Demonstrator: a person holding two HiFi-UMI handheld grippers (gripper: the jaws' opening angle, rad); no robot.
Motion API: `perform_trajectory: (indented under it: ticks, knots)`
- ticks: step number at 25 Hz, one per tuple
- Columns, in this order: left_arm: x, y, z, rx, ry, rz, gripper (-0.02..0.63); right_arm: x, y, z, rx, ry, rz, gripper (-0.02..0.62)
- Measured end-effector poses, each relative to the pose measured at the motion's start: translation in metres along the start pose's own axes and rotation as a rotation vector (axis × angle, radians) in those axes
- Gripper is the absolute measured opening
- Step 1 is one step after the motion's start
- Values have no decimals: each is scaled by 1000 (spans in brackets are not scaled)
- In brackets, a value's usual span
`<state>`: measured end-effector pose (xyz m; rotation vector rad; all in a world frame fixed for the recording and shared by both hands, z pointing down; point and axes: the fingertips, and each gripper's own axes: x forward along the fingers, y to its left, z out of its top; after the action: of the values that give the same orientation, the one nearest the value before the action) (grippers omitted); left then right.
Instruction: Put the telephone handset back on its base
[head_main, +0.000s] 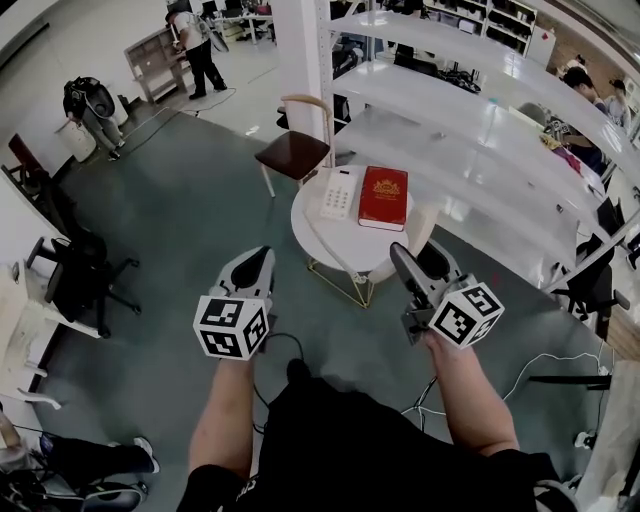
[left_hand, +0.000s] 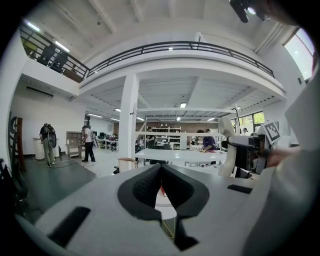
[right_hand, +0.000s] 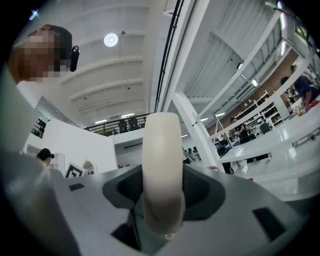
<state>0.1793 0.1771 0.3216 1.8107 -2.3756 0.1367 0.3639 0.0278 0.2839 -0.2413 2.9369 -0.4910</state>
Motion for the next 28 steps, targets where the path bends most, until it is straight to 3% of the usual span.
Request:
perform_trajectory:
  ticks: [9, 20, 28]
  knots:
    - [50, 47, -1, -32, -17, -38, 9, 59, -18, -8, -26, 28, -27, 219]
    - [105, 170, 18, -39, -29, -81, 9, 190, -19, -20, -34, 43, -79, 218]
    - [123, 238, 3, -41, 20, -142, 9, 259, -16, -36, -28, 51, -153, 218]
